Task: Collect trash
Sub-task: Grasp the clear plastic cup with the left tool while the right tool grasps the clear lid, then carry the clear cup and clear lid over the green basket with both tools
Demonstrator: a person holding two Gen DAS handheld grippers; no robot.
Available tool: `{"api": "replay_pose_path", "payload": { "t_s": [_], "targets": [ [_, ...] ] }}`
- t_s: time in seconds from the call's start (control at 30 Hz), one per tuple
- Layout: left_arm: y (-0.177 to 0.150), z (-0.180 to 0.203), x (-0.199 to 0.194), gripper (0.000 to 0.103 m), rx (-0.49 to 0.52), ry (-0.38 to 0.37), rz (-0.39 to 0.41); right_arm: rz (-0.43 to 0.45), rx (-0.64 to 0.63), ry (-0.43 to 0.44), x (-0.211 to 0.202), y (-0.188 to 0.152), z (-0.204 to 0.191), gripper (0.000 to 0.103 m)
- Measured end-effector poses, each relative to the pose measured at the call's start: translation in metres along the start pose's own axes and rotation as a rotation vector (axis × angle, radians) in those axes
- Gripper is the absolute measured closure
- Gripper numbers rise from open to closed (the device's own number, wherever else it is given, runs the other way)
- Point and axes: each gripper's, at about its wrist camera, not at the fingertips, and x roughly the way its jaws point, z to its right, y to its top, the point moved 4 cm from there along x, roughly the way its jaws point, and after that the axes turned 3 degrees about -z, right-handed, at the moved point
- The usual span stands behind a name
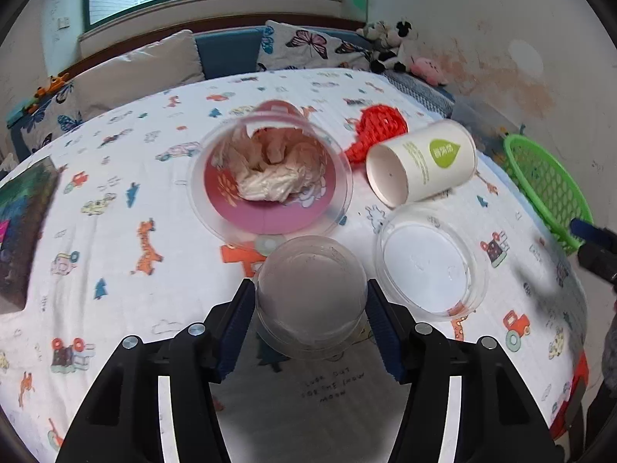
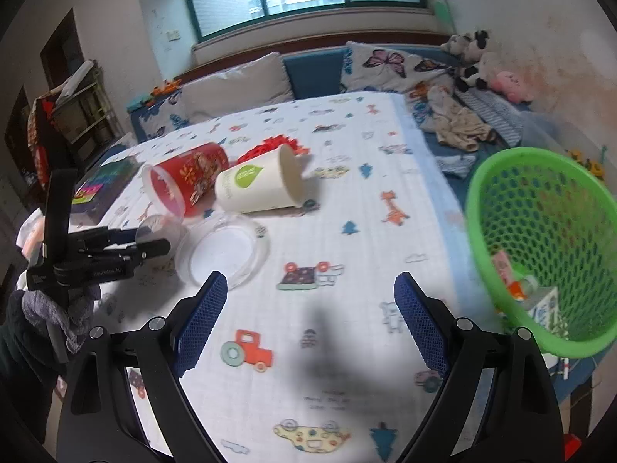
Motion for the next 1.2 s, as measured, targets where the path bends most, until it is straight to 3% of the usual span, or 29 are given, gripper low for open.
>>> {"api": "replay_pose_path", "payload": {
  "t_s": [0.57,0.9,1.2],
  "targets": [
    [-0.005,-0.029,-0.056,0.047,-0.094,0.016,0.072,-0.151,-0.100,0.187,0.062,0.004,-0.062,0.010],
    [-0.009,-0.035,-0.068,0.047,-0.112,0.009,0.084,-0.218,-0.159,0.169,0.100,0.008,-0.079,0.009],
    [-0.013,-0.043,-0.068,0.047,-0.128,0.007,0.077,-0.222,-0.213,0.111,0.117,0.015,-0.090,0.007]
  ]
}}
